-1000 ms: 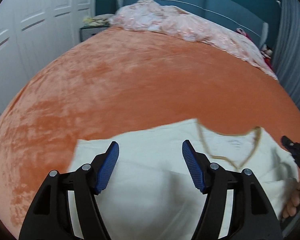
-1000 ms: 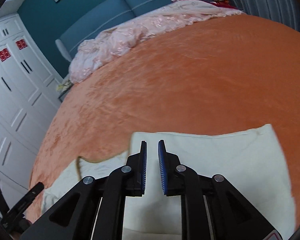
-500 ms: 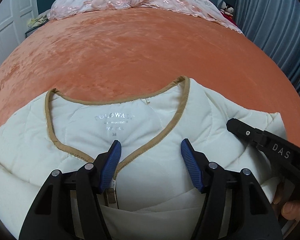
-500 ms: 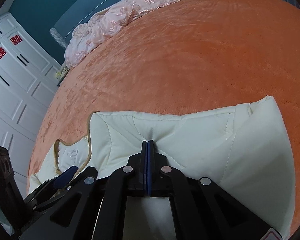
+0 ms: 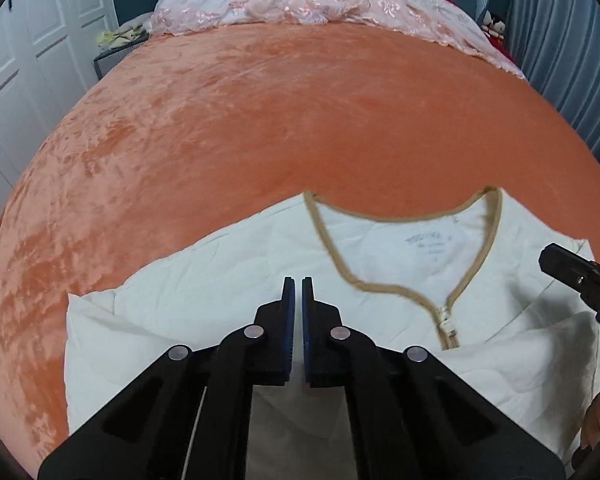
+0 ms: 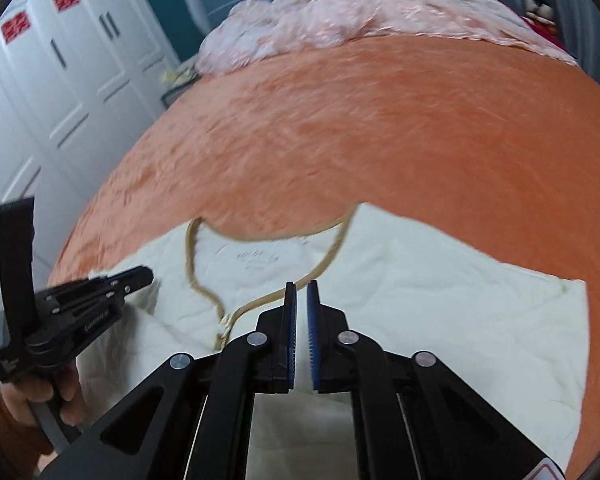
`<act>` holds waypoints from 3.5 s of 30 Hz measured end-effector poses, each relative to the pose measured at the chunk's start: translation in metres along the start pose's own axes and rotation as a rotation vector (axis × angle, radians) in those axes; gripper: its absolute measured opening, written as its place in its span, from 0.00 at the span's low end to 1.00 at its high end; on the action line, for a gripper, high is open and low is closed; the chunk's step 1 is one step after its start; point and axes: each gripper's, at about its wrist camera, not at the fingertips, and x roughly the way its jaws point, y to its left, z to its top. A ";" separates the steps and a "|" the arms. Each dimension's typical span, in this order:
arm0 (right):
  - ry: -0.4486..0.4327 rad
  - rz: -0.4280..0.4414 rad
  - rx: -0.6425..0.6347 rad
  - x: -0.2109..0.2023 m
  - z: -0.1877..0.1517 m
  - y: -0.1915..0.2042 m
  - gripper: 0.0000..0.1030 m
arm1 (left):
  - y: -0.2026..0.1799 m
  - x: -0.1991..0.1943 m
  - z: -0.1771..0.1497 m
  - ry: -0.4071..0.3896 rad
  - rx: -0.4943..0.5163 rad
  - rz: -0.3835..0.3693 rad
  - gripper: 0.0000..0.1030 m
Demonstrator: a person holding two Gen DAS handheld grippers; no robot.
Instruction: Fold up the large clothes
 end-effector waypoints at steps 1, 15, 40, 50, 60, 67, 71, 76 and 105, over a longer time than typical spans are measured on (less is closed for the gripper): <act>0.023 -0.014 -0.036 0.009 -0.001 0.011 0.02 | 0.002 0.002 -0.002 0.017 0.007 -0.025 0.00; 0.031 -0.059 -0.010 0.066 -0.017 0.003 0.00 | -0.018 0.051 -0.004 -0.023 -0.012 -0.071 0.00; -0.011 -0.090 -0.004 0.080 -0.014 0.001 0.00 | -0.027 0.066 0.001 -0.109 -0.002 0.073 0.00; -0.031 -0.084 0.003 0.073 -0.014 0.002 0.00 | -0.032 0.057 0.001 -0.102 0.013 0.101 0.00; -0.342 -0.037 0.274 -0.185 -0.140 -0.042 0.47 | 0.025 -0.143 -0.117 -0.164 -0.154 -0.013 0.66; -0.145 -0.218 0.281 -0.289 -0.309 -0.082 0.61 | 0.078 -0.220 -0.274 0.024 -0.258 -0.016 0.66; -0.077 -0.139 0.483 -0.298 -0.384 -0.108 0.64 | 0.099 -0.226 -0.342 0.085 -0.418 -0.129 0.67; -0.065 0.005 0.634 -0.277 -0.422 -0.107 0.65 | 0.100 -0.229 -0.381 0.041 -0.549 -0.193 0.69; 0.264 0.091 0.245 -0.471 -0.499 0.014 0.05 | 0.047 -0.477 -0.517 0.188 -0.277 -0.227 0.08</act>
